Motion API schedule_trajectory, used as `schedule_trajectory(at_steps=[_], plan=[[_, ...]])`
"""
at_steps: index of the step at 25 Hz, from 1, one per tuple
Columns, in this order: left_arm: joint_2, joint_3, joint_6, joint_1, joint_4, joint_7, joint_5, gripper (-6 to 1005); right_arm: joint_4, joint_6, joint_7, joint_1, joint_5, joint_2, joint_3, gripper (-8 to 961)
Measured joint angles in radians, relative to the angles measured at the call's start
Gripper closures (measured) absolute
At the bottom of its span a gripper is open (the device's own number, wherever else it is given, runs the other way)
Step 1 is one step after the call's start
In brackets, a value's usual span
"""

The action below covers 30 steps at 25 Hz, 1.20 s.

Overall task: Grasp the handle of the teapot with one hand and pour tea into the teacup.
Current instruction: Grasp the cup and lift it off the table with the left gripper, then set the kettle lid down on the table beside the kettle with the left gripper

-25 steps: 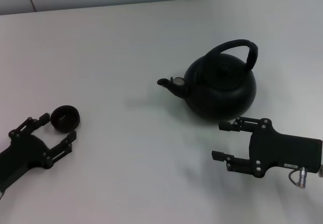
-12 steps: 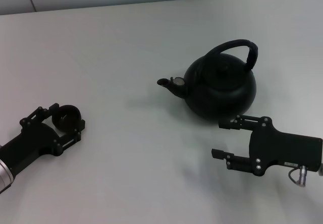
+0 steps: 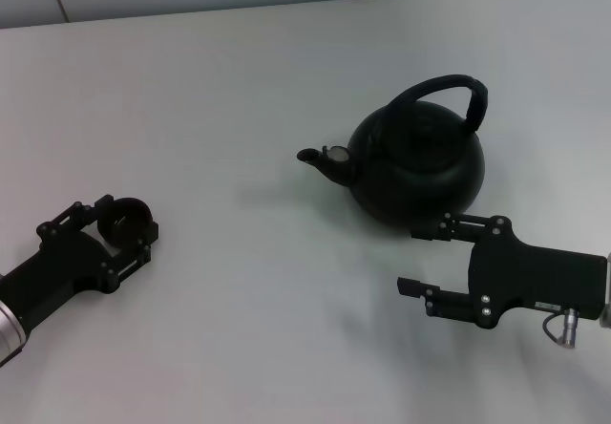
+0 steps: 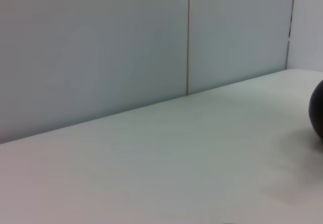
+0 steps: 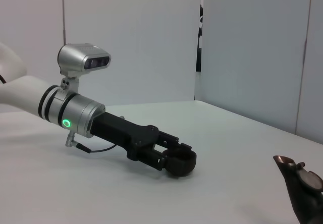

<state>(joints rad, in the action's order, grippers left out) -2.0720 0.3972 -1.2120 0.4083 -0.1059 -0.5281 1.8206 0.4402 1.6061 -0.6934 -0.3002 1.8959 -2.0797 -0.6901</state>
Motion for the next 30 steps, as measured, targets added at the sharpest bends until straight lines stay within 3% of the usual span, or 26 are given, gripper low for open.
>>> schedule_trajectory(at_steps=[4,11,22,30], plan=[[0.0,0.0,-0.004,-0.001,0.0,-0.002,0.0,316,0.0,0.0,0.0,0.0,0.0,0.0,0.001,300],[0.0,0.006,-0.035,0.015,0.011,-0.002,0.004,316,0.0,0.0,0.0,0.0,0.0,0.0,0.002,300],[-0.006,0.064,0.03,0.199,0.167,0.045,0.015,315,0.0,0.013,0.0,0.006,0.0,0.0,0.005,301],[-0.008,0.058,0.043,0.221,0.185,0.054,0.022,313,0.0,0.018,0.0,0.01,0.0,0.0,0.011,301]])
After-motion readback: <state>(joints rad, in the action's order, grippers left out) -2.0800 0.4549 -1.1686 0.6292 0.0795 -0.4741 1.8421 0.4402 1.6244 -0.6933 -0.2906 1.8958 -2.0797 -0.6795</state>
